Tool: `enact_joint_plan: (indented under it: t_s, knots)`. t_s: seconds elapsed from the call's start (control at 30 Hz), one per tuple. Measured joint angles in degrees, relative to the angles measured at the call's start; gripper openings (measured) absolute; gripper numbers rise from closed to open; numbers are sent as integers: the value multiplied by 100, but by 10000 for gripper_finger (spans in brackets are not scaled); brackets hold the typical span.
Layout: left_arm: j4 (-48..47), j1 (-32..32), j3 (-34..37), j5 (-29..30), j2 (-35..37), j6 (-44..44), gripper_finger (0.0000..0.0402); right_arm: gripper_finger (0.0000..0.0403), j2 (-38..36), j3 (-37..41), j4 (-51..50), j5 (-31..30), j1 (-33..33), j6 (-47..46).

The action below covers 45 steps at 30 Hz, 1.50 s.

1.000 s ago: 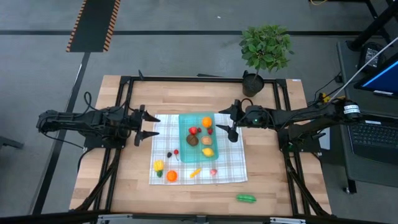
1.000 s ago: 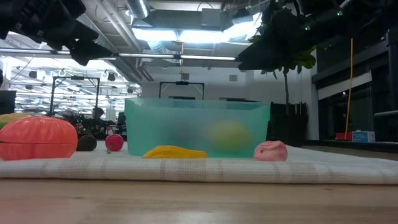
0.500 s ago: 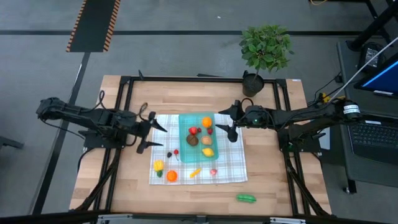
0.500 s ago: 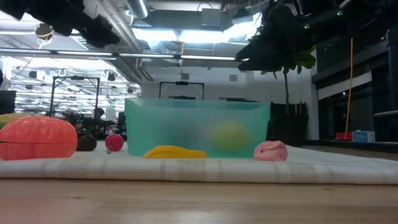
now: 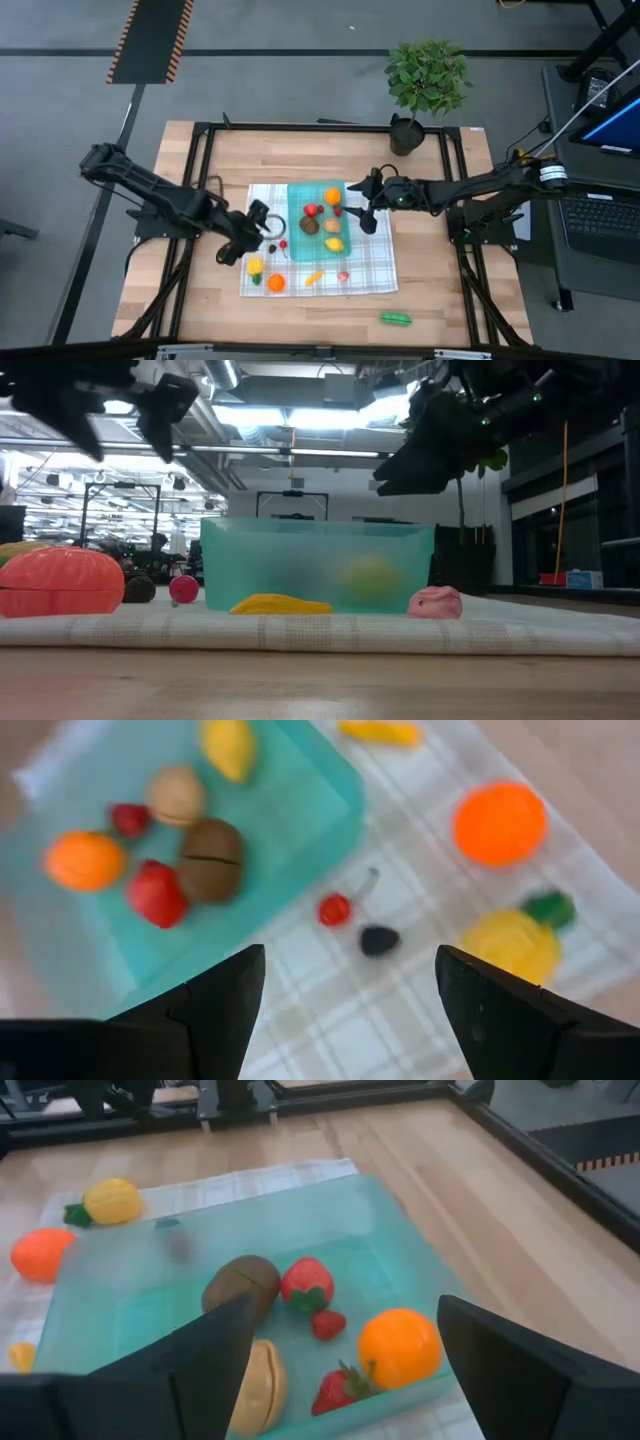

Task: Pick and placing Produce into tupperware
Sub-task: Put the pineapple into the blue bin

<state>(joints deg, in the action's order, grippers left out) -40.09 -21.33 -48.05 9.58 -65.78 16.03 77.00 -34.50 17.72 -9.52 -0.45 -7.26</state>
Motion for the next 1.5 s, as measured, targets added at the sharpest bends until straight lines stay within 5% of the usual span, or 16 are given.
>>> enact_joint_plan:
  t_s: [0.6,1.5]
  knots:
    - [-413,-1320,-82,232,-1703,247,286,315,770,-4,907,0,0,263]
    - [304,-1324,-77,-398,-2307,265,286,315,880,-2,1098,1,0,304]
